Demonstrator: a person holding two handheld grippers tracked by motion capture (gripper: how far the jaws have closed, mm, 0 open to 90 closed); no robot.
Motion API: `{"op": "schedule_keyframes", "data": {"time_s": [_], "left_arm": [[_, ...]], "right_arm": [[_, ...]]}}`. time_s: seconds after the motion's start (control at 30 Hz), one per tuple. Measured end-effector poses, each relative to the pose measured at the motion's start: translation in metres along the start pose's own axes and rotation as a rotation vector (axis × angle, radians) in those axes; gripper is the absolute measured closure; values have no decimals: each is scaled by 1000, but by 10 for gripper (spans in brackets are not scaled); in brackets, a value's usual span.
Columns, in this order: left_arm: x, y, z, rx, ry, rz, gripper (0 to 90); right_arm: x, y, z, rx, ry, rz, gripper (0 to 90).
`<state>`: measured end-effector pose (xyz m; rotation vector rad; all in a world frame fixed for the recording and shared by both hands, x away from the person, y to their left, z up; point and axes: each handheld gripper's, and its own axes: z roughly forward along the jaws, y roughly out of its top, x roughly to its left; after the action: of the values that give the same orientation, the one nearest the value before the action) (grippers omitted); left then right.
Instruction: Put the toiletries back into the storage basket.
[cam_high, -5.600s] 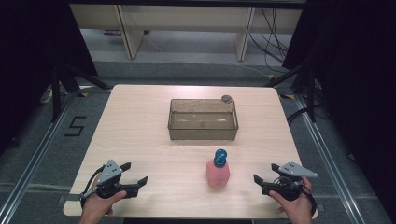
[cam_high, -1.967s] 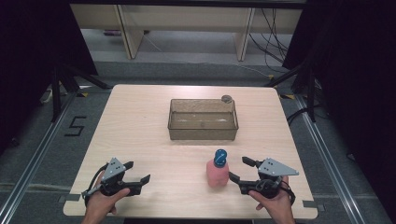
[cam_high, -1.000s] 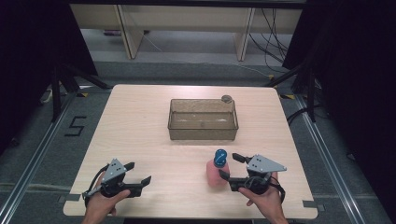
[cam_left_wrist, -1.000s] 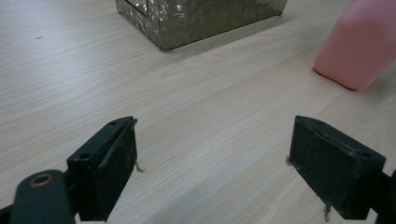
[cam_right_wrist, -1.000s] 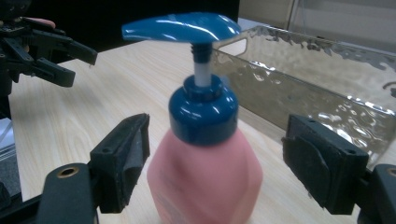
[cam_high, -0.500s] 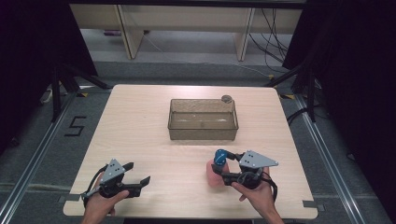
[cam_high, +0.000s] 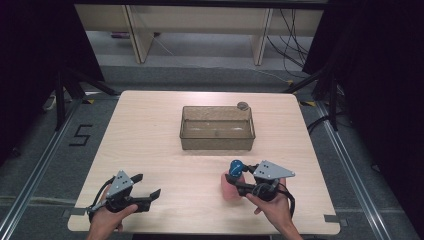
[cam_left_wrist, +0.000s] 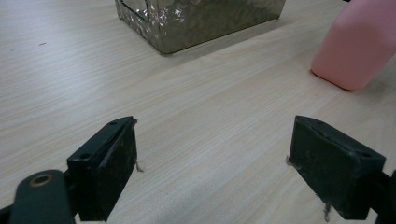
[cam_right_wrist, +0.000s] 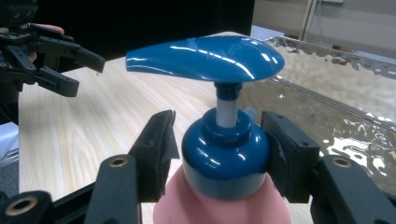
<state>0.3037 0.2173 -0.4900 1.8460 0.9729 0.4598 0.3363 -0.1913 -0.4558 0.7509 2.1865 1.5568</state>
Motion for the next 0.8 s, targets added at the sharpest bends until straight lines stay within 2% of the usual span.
{"op": "schedule_keyframes", "data": {"time_s": [0.07, 0.1, 0.2, 0.27, 0.3, 0.33, 0.47, 0.5, 0.53, 0.57, 0.73, 0.8], "left_arm": [[0, 0, 1, -2, -4, -2, 147], [0, -1, 1, 0, -4, -1, 147], [0, -1, 1, 2, -5, 1, 147], [0, -1, 0, 1, -5, 3, 147], [0, 0, 0, 3, -2, 3, 147], [0, 0, 0, 3, -1, 1, 147], [0, -1, 0, 2, -6, 2, 147], [0, -1, 1, 3, -6, 2, 147], [-1, -1, 1, 2, -1, -3, 147], [0, -1, 2, -2, -7, -2, 147], [0, 0, 0, 4, -4, 4, 147], [0, -1, 0, 2, -7, 1, 147]], "right_arm": [[-1, 0, 0, -1, -5, -9, 482], [0, 0, 1, 3, 5, 12, 483], [-1, -1, 2, 4, 18, 11, 498], [0, -2, 3, 14, 4, 17, 496], [-2, -3, 3, 10, -4, -16, 496], [-2, -3, 4, 16, 4, -4, 498], [-3, -4, 5, -3, 8, -8, 520], [0, -4, 3, 15, 2, 1, 528], [0, -4, 3, 15, 2, 1, 528], [-1, -4, 3, 9, -17, -25, 531], [2, -3, 4, 6, -29, -15, 536], [3, -2, 3, 12, -48, -28, 536]]}}
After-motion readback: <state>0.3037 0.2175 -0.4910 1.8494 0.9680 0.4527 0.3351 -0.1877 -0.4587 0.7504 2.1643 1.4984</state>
